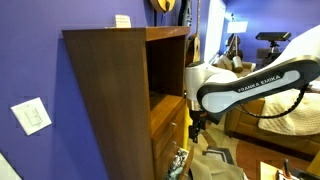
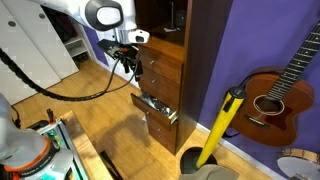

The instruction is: Open the topmost drawer and remove the maroon cap and place it on the shelf above the drawer then close the drawer.

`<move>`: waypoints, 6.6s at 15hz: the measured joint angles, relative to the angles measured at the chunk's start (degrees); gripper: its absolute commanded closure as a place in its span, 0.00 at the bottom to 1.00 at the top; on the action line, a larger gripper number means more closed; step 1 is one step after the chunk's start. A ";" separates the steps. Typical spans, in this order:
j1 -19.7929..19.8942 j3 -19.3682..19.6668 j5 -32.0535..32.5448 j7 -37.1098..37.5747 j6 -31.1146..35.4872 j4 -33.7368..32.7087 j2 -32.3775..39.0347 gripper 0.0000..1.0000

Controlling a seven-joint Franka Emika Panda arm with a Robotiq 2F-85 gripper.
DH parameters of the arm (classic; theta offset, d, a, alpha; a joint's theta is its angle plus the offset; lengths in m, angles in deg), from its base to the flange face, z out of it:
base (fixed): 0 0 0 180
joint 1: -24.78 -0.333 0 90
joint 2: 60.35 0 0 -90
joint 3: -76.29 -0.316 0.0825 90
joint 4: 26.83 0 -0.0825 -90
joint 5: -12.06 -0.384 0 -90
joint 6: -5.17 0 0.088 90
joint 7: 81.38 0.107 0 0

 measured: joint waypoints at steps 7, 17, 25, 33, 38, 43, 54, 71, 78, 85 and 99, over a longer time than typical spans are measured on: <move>0.00 0.03 0.83 -0.47 9.28 0.22 -1.49 0.00; 0.00 0.34 0.90 -3.40 22.27 3.38 -0.96 0.00; 0.03 1.46 0.83 -6.82 31.97 5.81 0.08 0.34; 0.03 2.25 0.39 -9.49 36.08 6.87 0.62 0.43; 0.01 2.68 0.04 -10.03 38.13 7.74 0.66 0.16; -0.70 2.79 -3.24 -12.61 38.86 7.80 0.81 0.23; -2.28 2.81 -8.84 -15.55 41.23 7.61 1.54 1.00; -1.91 4.09 -10.56 -18.28 24.99 4.52 -0.88 0.96; -1.16 3.52 -6.77 -13.24 18.41 7.28 -5.56 0.96; -0.11 2.63 -4.54 -8.10 13.51 12.18 -12.00 0.96; 0.96 1.78 -3.30 -7.07 9.02 14.81 -16.16 0.96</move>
